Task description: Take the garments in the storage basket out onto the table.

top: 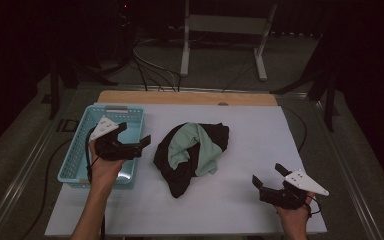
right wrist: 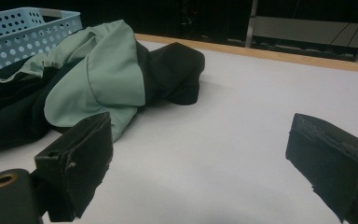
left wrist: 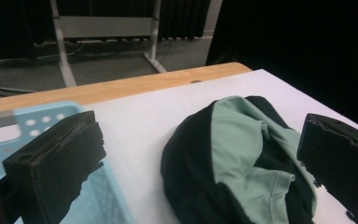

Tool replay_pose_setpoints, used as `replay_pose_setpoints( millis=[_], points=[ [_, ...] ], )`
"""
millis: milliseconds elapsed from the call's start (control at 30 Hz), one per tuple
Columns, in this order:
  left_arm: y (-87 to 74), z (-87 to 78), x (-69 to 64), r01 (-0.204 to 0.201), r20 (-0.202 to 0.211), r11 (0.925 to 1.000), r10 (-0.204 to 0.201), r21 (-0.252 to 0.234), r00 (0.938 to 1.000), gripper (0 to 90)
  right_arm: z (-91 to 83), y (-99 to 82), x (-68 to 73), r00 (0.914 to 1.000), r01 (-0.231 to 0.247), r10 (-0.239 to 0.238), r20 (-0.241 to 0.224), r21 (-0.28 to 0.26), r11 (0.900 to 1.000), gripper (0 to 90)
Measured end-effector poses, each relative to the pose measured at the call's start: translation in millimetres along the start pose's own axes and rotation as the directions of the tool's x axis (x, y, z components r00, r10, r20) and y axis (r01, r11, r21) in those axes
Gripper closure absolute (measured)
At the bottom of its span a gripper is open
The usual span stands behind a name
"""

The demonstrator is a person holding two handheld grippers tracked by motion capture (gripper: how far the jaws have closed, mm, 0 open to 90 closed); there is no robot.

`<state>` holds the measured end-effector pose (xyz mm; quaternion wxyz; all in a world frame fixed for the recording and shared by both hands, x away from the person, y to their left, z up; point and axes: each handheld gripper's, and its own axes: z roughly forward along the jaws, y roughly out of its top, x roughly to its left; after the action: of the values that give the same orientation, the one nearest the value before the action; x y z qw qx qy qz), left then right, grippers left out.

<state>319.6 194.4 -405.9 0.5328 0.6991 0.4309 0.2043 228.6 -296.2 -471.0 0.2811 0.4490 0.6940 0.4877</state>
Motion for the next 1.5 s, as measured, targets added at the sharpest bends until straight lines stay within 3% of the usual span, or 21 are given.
replay_pose_setpoints(
  millis=[400,667,1500],
  points=[
    [-10.1,-19.4,13.9,-0.009,-0.05,0.9999,0.008,-0.01,0.9987,0.0,0.2,0.1,0.4,1.0,0.002,-0.002,-0.002,-0.002,1.0,7.0],
    [-17.5,-28.4,19.4,-0.014,-0.06,0.9999,0.013,-0.01,0.9981,0.0,0.1,0.2,-0.2,1.0,0.001,-0.001,-0.006,-0.004,1.0,7.0],
    [-31.7,-50.0,33.6,0.02,-0.095,0.9991,-0.024,-0.038,0.9952,0.0,0.0,3.5,-4.8,1.0,0.004,-0.004,0.004,-0.026,0.9997,7.0]
  ],
)
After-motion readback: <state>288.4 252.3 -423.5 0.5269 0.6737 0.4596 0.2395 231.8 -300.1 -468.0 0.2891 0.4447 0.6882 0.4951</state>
